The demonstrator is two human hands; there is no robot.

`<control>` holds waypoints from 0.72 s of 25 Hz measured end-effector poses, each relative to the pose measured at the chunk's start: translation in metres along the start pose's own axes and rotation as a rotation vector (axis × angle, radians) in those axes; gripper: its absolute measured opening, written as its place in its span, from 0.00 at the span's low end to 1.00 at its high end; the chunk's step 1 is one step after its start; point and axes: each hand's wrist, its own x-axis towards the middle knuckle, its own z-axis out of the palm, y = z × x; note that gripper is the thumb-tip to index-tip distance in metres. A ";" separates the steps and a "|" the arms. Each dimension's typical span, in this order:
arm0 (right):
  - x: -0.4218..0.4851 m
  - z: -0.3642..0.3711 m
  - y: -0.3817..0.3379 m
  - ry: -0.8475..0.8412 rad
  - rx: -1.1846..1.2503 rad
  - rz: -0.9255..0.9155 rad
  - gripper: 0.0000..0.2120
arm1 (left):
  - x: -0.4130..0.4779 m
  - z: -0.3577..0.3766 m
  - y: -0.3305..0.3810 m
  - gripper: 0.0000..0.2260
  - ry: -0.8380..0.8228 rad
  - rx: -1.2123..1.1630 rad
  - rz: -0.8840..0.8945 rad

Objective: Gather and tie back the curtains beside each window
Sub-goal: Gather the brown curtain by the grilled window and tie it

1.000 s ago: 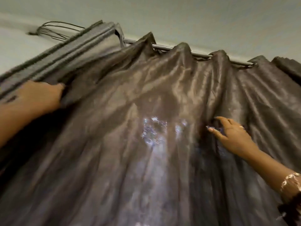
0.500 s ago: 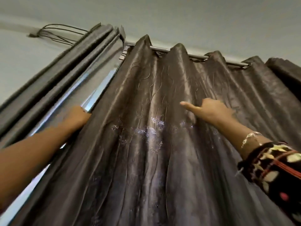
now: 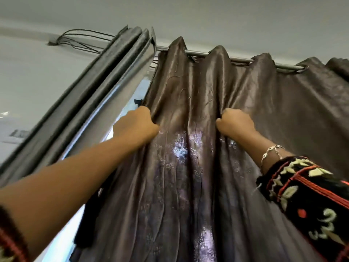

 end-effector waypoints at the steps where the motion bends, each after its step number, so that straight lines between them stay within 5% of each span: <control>1: 0.003 0.000 -0.009 0.004 0.027 -0.014 0.07 | 0.000 0.000 -0.003 0.14 0.016 0.022 0.019; 6: 0.007 0.007 -0.054 0.000 0.103 -0.047 0.15 | 0.003 0.004 -0.026 0.13 0.028 -0.038 -0.005; 18: 0.006 -0.010 -0.046 -0.035 0.169 -0.138 0.12 | -0.009 0.048 0.027 0.07 0.013 -0.239 0.059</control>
